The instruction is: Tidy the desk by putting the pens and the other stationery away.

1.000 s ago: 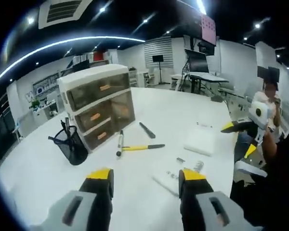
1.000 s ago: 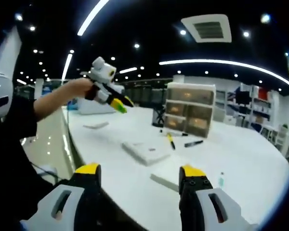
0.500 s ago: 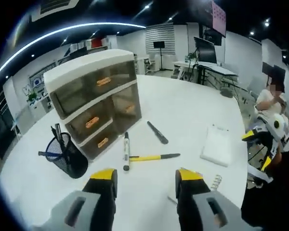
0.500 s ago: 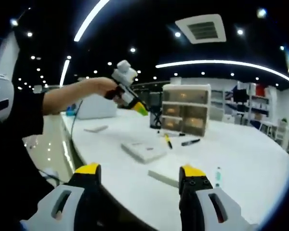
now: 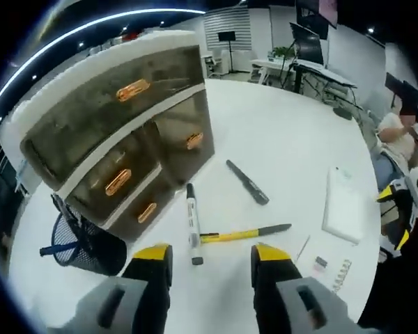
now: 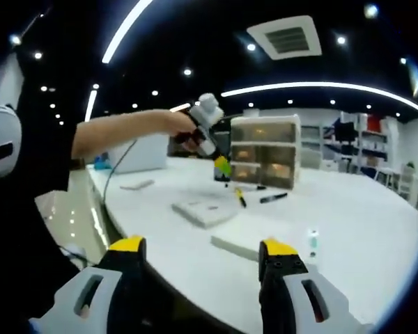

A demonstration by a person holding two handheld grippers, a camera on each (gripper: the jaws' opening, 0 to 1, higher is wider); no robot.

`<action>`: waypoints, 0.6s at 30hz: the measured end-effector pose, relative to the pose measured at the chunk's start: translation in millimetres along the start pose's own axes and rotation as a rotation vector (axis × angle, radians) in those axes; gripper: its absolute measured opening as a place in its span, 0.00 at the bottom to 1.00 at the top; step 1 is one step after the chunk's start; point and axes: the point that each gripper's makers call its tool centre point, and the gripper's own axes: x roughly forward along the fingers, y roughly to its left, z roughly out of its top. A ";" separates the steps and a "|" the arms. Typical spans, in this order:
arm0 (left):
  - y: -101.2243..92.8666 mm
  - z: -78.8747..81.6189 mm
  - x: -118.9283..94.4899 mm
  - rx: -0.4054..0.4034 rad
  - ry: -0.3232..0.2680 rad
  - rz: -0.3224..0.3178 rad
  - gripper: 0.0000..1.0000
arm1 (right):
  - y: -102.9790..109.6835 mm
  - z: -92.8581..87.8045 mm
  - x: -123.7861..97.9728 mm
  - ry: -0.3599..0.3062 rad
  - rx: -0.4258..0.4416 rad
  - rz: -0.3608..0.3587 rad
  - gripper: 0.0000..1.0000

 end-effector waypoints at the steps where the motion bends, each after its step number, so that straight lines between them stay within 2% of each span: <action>1: 0.3 0.4 2.5 -0.003 0.005 -0.004 0.45 | -1.5 0.2 -1.3 -0.004 0.004 -0.004 0.62; 10: -7.6 -6.5 31.5 0.002 0.051 0.019 0.41 | -6.8 -8.0 -4.6 0.005 0.028 -0.023 0.62; 18: 10.0 0.6 51.0 -0.022 0.034 0.016 0.33 | -6.4 -9.5 -5.0 0.007 0.038 -0.027 0.62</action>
